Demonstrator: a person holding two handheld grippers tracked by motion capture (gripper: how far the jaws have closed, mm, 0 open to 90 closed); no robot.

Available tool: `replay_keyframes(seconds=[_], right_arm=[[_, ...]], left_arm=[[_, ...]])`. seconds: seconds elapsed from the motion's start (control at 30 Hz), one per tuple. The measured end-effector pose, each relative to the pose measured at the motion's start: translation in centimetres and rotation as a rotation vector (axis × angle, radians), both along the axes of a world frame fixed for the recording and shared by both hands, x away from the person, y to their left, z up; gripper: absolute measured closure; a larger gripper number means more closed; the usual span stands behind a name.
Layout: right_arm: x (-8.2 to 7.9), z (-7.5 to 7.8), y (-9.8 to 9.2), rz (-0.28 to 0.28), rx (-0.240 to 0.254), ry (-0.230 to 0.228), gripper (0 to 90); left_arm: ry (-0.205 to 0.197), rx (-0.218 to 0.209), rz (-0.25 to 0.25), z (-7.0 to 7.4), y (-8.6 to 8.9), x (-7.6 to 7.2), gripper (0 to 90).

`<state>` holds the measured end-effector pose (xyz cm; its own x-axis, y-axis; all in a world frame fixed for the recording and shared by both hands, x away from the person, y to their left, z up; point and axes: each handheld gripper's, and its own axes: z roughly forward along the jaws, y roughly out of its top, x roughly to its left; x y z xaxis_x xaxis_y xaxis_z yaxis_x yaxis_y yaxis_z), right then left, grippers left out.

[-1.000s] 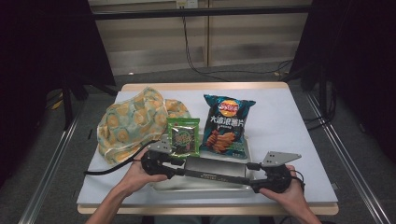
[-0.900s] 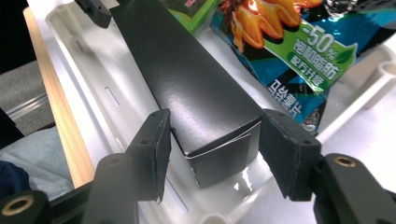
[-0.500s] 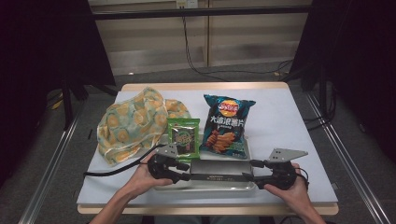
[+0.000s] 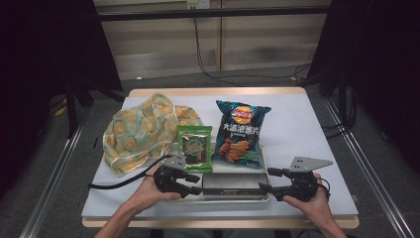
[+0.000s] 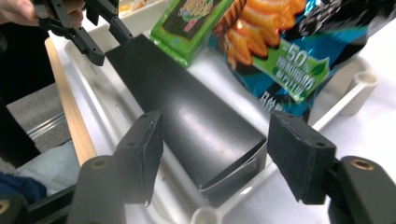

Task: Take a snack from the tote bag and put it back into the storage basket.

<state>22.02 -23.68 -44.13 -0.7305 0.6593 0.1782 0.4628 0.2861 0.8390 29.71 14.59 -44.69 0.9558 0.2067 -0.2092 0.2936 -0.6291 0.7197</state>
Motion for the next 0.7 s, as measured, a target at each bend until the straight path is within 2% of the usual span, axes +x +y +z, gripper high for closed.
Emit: replay_keyframes(seconds=[0.03, 0.07, 0.17, 0.2, 0.33, 0.43, 0.57, 0.6, 0.67, 0.7], right_arm=[[0.0, 0.1, -0.1, -0.004, 0.004, -0.005, 35.9], [0.0, 0.1, -0.1, -0.007, 0.007, -0.006, 36.0], [0.0, 0.3, -0.1, -0.011, 0.014, -0.018, 36.1], [0.0, 0.4, -0.1, -0.015, 0.019, -0.021, 36.3], [-0.1, 0.7, -0.3, -0.022, 0.034, -0.035, 36.4], [-0.1, 0.8, -0.3, -0.021, 0.036, -0.04, 36.4], [0.0, 0.8, -0.3, -0.018, 0.039, -0.037, 36.4], [0.0, 0.7, -0.2, -0.019, 0.036, -0.037, 36.3], [0.0, 0.8, -0.2, -0.014, 0.038, -0.038, 36.3], [0.0, 0.8, -0.2, -0.013, 0.038, -0.039, 36.4]], left_arm=[[-0.006, 0.002, 0.01, 0.3, 0.4, 0.1, 51.2], [-0.002, -0.024, 0.02, 0.5, 0.7, 0.1, 50.6], [-0.01, -0.054, 0.067, 1.6, 2.7, 0.6, 48.4], [-0.011, -0.053, 0.076, 1.8, 3.3, 0.8, 48.1], [-0.011, -0.093, 0.159, 3.3, 6.6, 1.8, 50.0], [-0.03, -0.129, 0.222, 4.6, 8.7, 2.7, 50.8], [-0.064, -0.138, 0.306, 6.2, 10.8, 5.4, 53.2], [-0.062, -0.154, 0.333, 6.5, 11.3, 6.2, 54.5], [-0.064, -0.181, 0.351, 7.2, 12.0, 7.5, 55.7], [-0.08, -0.189, 0.376, 7.6, 12.4, 8.3, 56.2]])
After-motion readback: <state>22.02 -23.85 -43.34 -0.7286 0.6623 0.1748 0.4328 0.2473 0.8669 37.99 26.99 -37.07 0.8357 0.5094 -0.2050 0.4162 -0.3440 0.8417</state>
